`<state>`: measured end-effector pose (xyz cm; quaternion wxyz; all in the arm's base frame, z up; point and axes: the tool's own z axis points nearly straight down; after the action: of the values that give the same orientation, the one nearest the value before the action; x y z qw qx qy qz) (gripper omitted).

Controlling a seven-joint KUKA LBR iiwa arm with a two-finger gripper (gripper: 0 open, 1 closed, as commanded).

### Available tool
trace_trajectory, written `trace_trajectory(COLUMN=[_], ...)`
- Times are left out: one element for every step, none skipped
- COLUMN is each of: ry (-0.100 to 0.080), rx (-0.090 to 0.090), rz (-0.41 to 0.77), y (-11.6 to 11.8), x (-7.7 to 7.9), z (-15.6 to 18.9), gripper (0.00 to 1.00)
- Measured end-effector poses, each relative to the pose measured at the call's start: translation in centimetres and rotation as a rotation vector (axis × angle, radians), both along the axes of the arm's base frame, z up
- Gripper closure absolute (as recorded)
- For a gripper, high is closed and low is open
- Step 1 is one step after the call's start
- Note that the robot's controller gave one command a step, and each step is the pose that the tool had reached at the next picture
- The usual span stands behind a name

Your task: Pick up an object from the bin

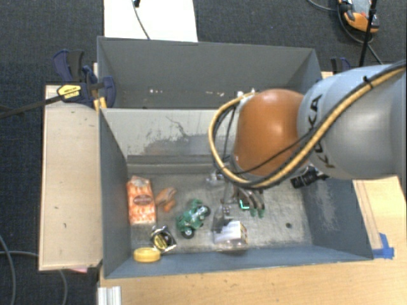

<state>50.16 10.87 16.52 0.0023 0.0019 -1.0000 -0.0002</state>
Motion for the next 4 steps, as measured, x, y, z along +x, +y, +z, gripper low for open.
trace_trajectory(ry=[-0.007,-0.019,-0.019,-0.019], rx=[0.001,0.003,0.003,0.003], rz=[-0.003,-0.107,-0.108,-0.109], y=[0.0,1.2,1.2,1.2], x=[0.2,0.4,0.4,0.4], z=[0.3,-8.8,-8.8,-8.8], gripper=[0.00,1.00,1.00,1.00])
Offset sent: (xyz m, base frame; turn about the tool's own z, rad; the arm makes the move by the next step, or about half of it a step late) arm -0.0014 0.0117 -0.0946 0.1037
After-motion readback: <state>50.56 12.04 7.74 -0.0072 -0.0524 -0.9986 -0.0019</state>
